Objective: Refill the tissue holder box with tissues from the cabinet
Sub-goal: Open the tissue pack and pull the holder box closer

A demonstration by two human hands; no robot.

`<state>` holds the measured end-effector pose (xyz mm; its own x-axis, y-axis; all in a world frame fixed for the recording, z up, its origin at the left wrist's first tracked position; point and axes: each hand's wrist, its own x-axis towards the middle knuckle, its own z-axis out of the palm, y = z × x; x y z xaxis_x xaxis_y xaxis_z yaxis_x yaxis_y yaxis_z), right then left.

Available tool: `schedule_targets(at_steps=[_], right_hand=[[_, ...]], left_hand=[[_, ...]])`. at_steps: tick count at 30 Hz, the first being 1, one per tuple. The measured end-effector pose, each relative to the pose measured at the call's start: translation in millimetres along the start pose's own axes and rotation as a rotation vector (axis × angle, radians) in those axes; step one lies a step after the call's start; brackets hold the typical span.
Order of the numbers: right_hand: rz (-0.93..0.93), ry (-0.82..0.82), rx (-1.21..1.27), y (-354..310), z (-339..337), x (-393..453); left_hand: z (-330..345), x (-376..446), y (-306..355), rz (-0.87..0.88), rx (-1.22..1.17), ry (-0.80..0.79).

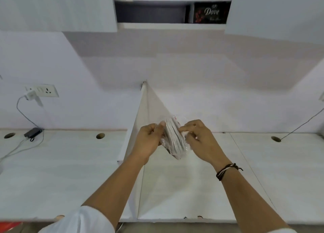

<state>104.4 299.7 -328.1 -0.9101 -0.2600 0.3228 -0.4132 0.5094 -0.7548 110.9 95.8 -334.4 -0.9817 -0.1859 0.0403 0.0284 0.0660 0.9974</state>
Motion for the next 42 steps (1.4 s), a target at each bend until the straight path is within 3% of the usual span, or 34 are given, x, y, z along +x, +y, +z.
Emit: schedule_targets(at_steps=[4,7,10,12,14,17,22,24,29,32,34,37,42], right_hand=[[0.149,-0.224,-0.006,31,7,23],[0.197,-0.323,0.17,53,8,46],[0.313,-0.274,0.244,88,8,66],[0.363,-0.278,0.259,109,4,79],[0.345,-0.314,0.24,120,0,86],[0.265,-0.324,0.182,125,2,93],[0.249,-0.127,0.134,121,6,94],[0.27,-0.151,0.073,121,4,94],[0.286,-0.41,0.13,115,6,98],[0.271,-0.282,0.162,116,10,108],[0.343,-0.147,0.199,126,4,114],[0.387,-0.005,0.444,140,-23,119],[0.484,-0.127,0.891,155,-34,124]], left_hand=[[27,23,-20,-0.005,0.074,0.021],[42,39,-29,0.003,0.084,-0.023],[52,57,-43,0.019,-0.042,-0.045],[58,68,-56,0.013,-0.179,0.045],[62,76,-73,-0.085,-0.199,0.124],[72,90,-103,-0.35,-0.416,0.065],[76,106,-132,-0.417,-0.743,0.067],[77,114,-142,-0.445,-0.793,0.062],[87,126,-142,-0.427,-0.706,0.047],[96,135,-136,-0.404,-0.591,0.081],[95,146,-146,-0.416,-0.503,0.196],[83,159,-162,-0.512,-0.353,0.408],[78,157,-205,-0.613,-0.099,0.438]])
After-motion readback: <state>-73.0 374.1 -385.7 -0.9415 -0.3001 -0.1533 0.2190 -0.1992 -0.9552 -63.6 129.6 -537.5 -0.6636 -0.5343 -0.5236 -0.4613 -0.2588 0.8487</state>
